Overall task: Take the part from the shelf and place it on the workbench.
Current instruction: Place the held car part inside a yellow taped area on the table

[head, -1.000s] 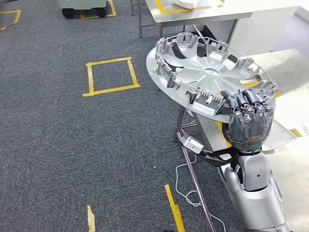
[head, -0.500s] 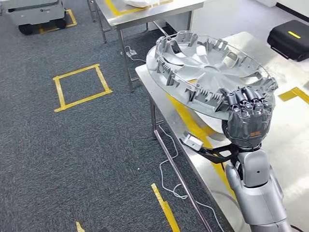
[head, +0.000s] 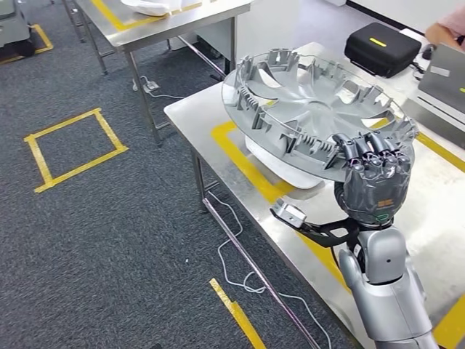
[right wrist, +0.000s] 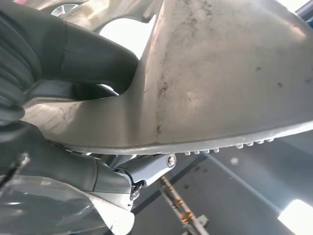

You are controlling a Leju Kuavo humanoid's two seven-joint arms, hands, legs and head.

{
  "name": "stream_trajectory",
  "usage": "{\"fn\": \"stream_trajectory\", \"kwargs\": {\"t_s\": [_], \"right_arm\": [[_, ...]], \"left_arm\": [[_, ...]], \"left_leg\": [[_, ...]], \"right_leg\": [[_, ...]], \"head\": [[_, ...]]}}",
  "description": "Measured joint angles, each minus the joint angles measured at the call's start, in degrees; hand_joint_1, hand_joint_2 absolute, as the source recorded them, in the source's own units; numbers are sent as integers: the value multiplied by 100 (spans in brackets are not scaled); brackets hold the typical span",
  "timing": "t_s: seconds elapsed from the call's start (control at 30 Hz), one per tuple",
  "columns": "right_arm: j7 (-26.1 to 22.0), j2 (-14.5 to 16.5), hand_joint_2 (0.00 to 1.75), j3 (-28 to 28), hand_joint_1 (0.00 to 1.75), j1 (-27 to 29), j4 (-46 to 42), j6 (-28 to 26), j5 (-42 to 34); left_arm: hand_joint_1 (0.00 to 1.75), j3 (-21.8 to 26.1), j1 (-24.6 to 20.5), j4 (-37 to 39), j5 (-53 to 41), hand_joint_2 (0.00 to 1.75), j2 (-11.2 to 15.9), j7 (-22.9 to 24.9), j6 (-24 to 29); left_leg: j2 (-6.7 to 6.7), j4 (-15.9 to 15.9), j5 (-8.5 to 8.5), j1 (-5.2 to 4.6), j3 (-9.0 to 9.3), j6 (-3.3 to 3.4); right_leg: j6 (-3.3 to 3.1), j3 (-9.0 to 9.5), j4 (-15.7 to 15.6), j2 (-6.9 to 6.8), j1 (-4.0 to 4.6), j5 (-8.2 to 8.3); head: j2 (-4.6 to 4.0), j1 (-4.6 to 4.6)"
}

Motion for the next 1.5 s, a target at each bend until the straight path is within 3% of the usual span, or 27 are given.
{"fn": "stream_trajectory", "kwargs": {"t_s": [0.03, 0.07, 0.13, 0.17, 0.23, 0.27, 0.33, 0.4, 0.47, 0.53, 0.57, 0.6, 0.63, 0.7, 0.77, 0.83, 0.9, 0.97, 1.0, 1.07, 1.1, 1.17, 1.23, 1.27, 1.37, 1.43, 1.5], "right_arm": [[8, 0, 175, 9, 175, 2, 9, 0, 1], [18, 0, 175, 17, 175, 4, 20, 0, 1], [35, -2, 175, 26, 175, 6, 38, 0, 1], [43, -2, 175, 27, 175, 3, 43, 0, 1], [52, -3, 175, 37, 175, -7, 45, 0, 1], [54, -4, 175, 40, 175, -8, 48, 0, 1], [62, -8, 175, 41, 175, -3, 57, 0, -1], [71, -11, 175, 39, 175, -8, 67, 0, -3], [74, -11, 175, 43, 175, -18, 79, 0, -3], [79, -11, 175, 46, 175, -17, 98, 0, -4], [81, -11, 175, 46, 175, -14, 108, 0, -5], [83, -11, 175, 47, 175, -11, 118, 0, -8], [85, -11, 175, 49, 175, -9, 124, 0, -10], [86, -11, 175, 51, 175, -9, 129, 0, -15], [88, -11, 175, 52, 175, -10, 136, 0, -19], [90, -11, 175, 54, 175, -3, 144, 0, -25], [89, -13, 175, 61, 175, 4, 152, 0, -34], [89, -14, 175, 72, 175, -8, 169, 0, -52], [89, -14, 175, 80, 175, -17, 180, 0, -60], [89, -14, 175, 93, 175, -19, 204, 0, -73], [89, -16, 175, 98, 175, -19, 216, 0, -76], [89, -20, 175, 101, 175, -20, 232, 0, -82], [89, -22, 175, 115, 175, -41, 238, 0, -84], [89, -22, 175, 122, 175, -51, 242, 0, -84], [93, -26, 175, 126, 175, -60, 254, 0, -84], [90, -27, 175, 125, 175, -69, 268, 0, -114], [78, -27, 175, 134, 175, -84, 312, 0, -209]], "left_arm": [[0, -3, 7, 7, 1, 175, -1, -1, -3], [0, -5, 10, 13, 2, 175, -2, -1, -5], [0, -8, 6, 19, 10, 175, -5, -3, -8], [0, -8, 5, 19, 15, 175, -3, -4, -8], [0, -8, 3, 20, 34, 175, 2, -11, -8], [0, -7, -1, 21, 43, 175, 7, -15, -9], [0, -7, -18, 21, 55, 175, 11, -19, -6], [0, -8, -34, 22, 61, 175, 13, -27, 0], [0, -9, -34, 31, 73, 175, 13, -37, 3], [0, -9, -14, 42, 83, 175, 12, -40, 3], [0, -9, -2, 44, 85, 175, 13, -41, 3], [0, -9, 4, 45, 89, 175, 13, -42, 3], [0, -9, 7, 47, 91, 175, 14, -44, 4], [0, -9, 8, 51, 98, 175, 22, -46, 8], [0, -9, 6, 57, 101, 175, 29, -47, 15], [0, -10, -5, 61, 102, 175, 18, -49, 17], [0, -11, -22, 61, 103, 175, 11, -52, 19], [0, -12, -26, 61, 104, 175, 9, -54, 21], [0, -12, -18, 62, 105, 175, 4, -54, 21], [0, -12, -1, 64, 108, 175, 0, -54, 20], [0, -12, 3, 65, 110, 175, -1, -54, 20], [0, -13, 3, 65, 112, 175, -3, -54, 21], [0, -12, -2, 66, 113, 175, 3, -54, 24], [0, -11, -7, 66, 113, 175, 9, -54, 26], [0, -11, -20, 67, 114, 175, 20, -53, 27], [0, -12, -30, 67, 115, 175, 25, -53, 28], [0, -13, -20, 71, 119, 175, 27, -53, 35]], "left_leg": [[84, 1, -8, -1, 2, -2], [164, 2, -18, 0, 4, -6], [305, 4, -41, 2, 25, -35], [366, 7, -59, -10, 41, -60], [475, 20, -95, -47, 73, -121], [528, 22, -107, -65, 89, -148], [624, 24, -141, -58, 129, -207], [441, 221, -309, -29, 81, -265], [121, 877, -656, -13, -215, -290], [2, 1603, -897, -14, -592, -286], [-19, 1730, -860, -16, -682, -271], [-39, 1614, -700, -19, -664, -244], [-85, 1294, -458, -25, -553, -207], [-319, 519, -58, -26, -254, -115], [-468, 140, 18, -28, -92, -69], [-376, 66, -3, -27, -50, -58], [-238, -17, 25, -5, -6, -22], [-96, -68, 40, 7, 21, 7], [-24, -67, 36, 7, 21, 12], [130, -62, 20, 11, 28, 3], [204, -60, 7, 15, 37, -10], [337, -48, -31, 22, 69, -60], [450, -20, -82, -15, 97, -130], [504, -9, -101, -40, 111, -158], [629, 19, -163, -40, 151, -225], [398, 334, -398, -7, 41, -276], [82, 1081, -780, 1, -299, -289]], "right_leg": [[22, -117, 236, -47, -13, -58], [40, -133, 268, -77, -27, -15], [57, 178, -296, -206, -46, 305], [57, 404, -701, -358, -29, 438], [-8, 716, -1226, -541, 2, 564], [-51, 751, -1280, -544, 21, 543], [-147, 760, -1287, -389, 17, 550], [-219, 781, -1305, -250, -5, 560], [-263, 793, -1312, -111, -16, 564], [-284, 800, -1310, 56, 1, 564], [-287, 807, -1309, 149, 12, 563], [-288, 816, -1308, 241, 21, 562], [-288, 825, -1307, 332, 27, 562], [-277, 825, -1299, 489, 32, 562], [-238, 789, -1288, 618, 17, 569], [-170, 750, -1298, 731, -1, 583], [-114, 647, -1160, 534, 17, 478], [-69, 357, -599, 142, 27, 176], [-41, 163, -208, 25, 11, 14], [16, -94, 276, -66, -31, -83], [42, -72, 211, -94, -54, 22], [82, 280, -499, -266, -82, 390], [51, 633, -1144, -502, -59, 580], [11, 704, -1269, -557, -43, 584], [-130, 698, -1265, -357, -31, 574], [-199, 703, -1269, -224, -45, 585], [-244, 706, -1271, -116, -42, 587]], "head": [[-1, 0], [-1, 1], [-1, 3], [-1, 6], [-1, -4], [-1, -12], [-1, -25], [-1, -51], [-1, -94], [-1, -109], [-1, -109], [-1, -108], [-1, -108], [-1, -103], [-1, -103], [0, -106], [-1, -85], [-1, -49], [-1, -34], [-1, -34], [-1, -31], [-1, -31], [-1, -31], [-1, -42], [0, -80], [0, -102], [-1, -130]]}}
